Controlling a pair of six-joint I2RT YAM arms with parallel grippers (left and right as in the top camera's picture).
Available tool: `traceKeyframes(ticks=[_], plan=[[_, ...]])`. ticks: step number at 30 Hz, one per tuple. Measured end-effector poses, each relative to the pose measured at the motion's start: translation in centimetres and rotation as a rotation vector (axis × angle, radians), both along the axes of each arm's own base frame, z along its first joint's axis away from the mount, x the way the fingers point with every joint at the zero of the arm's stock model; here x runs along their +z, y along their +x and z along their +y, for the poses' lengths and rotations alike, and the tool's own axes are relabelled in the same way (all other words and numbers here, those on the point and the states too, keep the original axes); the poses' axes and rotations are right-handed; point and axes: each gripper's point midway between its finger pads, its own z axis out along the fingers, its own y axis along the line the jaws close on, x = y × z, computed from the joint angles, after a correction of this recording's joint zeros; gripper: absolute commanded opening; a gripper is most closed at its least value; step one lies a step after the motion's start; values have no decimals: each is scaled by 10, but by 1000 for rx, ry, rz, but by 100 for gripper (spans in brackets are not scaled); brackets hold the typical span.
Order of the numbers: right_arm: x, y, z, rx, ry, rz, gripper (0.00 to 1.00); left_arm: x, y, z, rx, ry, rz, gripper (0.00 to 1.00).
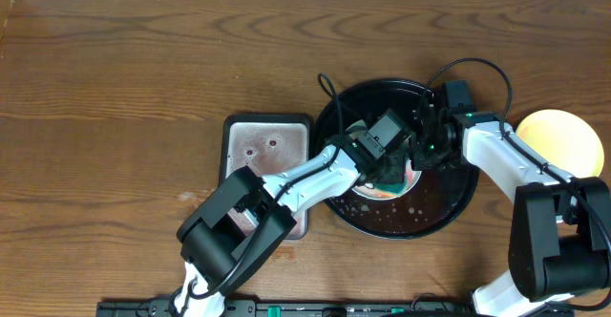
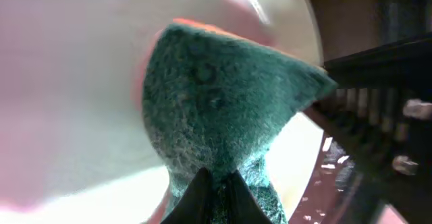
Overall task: Clean dirty plates on tray and stack at the side
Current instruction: 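Scrub the pale green plate with the sponge while right gripper holds it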
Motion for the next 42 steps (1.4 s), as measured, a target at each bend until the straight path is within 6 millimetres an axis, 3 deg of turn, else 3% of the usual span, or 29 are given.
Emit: traceKeyframes(ticks=[4,9,16,24,28,34,39,42], plan=[[0,0,0,0,2,0,1,-1,4,18,7,101,-32,7],[0,0,1,1,3,-1,1,-4,19,60,42,296,-114,7],[0,-1,3,4,14,5,1,11,34,96,57,512,-206,7],[0,-1,4,8,15,5,1,41,47,100,52,582,-238,7],[0,-1,4,8,15,3,1,47,40,98,36,545,-196,7],[0,-1,4,7,15,1,1,91,13,115,17,510,-153,7],[0,0,4,0,16,2,1,140,-8,157,52,518,-139,7],[0,0,4,-27,19,4,1,160,-6,187,122,516,-154,7]])
